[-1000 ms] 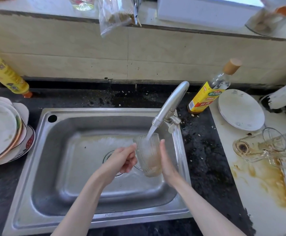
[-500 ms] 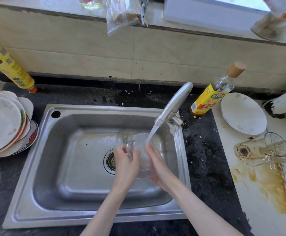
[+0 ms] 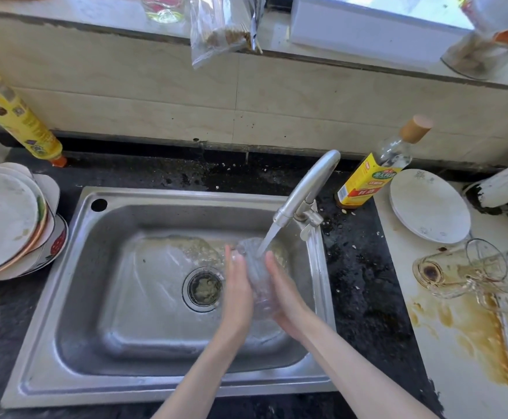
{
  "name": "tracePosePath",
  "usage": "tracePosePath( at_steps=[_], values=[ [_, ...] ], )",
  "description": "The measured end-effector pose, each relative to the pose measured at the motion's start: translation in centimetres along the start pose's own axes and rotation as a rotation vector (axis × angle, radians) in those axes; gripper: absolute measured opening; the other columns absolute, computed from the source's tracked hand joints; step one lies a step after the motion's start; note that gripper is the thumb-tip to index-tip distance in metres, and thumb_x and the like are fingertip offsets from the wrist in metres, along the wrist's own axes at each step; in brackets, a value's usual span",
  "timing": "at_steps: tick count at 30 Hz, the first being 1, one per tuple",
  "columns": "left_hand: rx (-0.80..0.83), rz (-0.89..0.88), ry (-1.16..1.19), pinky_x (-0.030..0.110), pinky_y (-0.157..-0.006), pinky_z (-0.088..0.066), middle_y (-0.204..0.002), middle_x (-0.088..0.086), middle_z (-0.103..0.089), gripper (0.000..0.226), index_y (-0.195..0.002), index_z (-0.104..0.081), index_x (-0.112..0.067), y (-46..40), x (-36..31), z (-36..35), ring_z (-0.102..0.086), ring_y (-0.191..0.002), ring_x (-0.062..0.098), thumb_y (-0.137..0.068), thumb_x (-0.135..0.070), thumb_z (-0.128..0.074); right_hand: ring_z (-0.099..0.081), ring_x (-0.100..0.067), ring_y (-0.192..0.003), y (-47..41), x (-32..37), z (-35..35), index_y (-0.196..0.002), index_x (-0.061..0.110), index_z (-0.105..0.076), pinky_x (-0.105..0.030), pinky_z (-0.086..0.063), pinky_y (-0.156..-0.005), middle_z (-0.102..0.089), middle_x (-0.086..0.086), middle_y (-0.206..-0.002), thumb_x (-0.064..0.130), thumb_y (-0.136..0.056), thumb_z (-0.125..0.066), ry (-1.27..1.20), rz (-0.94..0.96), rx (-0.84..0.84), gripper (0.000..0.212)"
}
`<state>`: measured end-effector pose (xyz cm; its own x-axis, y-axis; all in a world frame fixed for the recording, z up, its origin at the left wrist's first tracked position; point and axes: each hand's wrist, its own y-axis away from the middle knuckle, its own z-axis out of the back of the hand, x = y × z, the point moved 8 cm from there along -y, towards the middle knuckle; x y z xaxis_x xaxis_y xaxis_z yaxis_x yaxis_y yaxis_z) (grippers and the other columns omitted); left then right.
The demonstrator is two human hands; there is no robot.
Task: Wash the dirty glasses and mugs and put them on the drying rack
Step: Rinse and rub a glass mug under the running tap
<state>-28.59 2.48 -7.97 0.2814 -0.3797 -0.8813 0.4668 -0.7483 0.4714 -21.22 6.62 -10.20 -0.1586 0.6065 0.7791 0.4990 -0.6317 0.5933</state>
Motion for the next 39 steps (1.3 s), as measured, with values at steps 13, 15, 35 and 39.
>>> tracePosePath(
  at_steps=[13, 15, 35, 39],
  values=[
    [0.009, -0.178, -0.106, 0.008, -0.104, -0.010, -0.155, -0.016, -0.010, 0.045, -0.146, -0.012, -0.031, -1.7, -3.3, 0.3, -0.010, -0.133, -0.011, -0.102, -0.034, -0.018, -0.061, -0.012, -0.110, 1.4, 0.1, -0.1, -0.100, 0.040, -0.066, -0.040, -0.045, -0.098, -0.069, 0.012, -0.111, 0.055, -0.090, -0.039, -0.159, -0.106, 0.053, 0.033],
    [0.027, -0.152, -0.137, 0.016, -0.110, -0.007, -0.156, -0.014, -0.003, 0.051, -0.149, -0.003, -0.026, -1.4, -2.5, -0.3, -0.005, -0.138, -0.006, -0.101, -0.036, -0.019, -0.050, -0.007, -0.122, 0.9, 0.1, -0.2, -0.111, 0.043, -0.062, -0.041, -0.038, -0.106, -0.056, 0.017, -0.130, 0.066, -0.084, -0.039, -0.124, -0.067, 0.020, 0.042],
    [0.265, -0.185, -0.262, 0.030, -0.105, -0.022, -0.141, -0.021, -0.015, 0.087, -0.142, -0.013, -0.041, -0.7, -0.8, -0.4, -0.021, -0.130, 0.000, -0.068, -0.074, -0.047, -0.067, -0.026, -0.099, 1.3, -3.4, 0.6, -0.124, 0.020, -0.061, -0.037, -0.052, -0.078, -0.067, -0.011, -0.117, 0.070, -0.082, -0.034, -0.384, -0.301, -0.034, 0.070],
    [0.002, -0.246, -0.258, 0.032, -0.101, -0.033, -0.114, -0.003, -0.040, 0.028, -0.115, -0.043, -0.022, -1.7, -2.0, 1.0, -0.040, -0.110, 0.011, -0.094, -0.041, -0.045, -0.067, -0.021, -0.082, 1.0, -3.2, 0.1, -0.107, 0.032, -0.069, -0.041, -0.048, -0.075, -0.069, -0.004, -0.103, 0.064, -0.090, -0.033, -0.274, -0.243, -0.055, 0.051]
  ],
)
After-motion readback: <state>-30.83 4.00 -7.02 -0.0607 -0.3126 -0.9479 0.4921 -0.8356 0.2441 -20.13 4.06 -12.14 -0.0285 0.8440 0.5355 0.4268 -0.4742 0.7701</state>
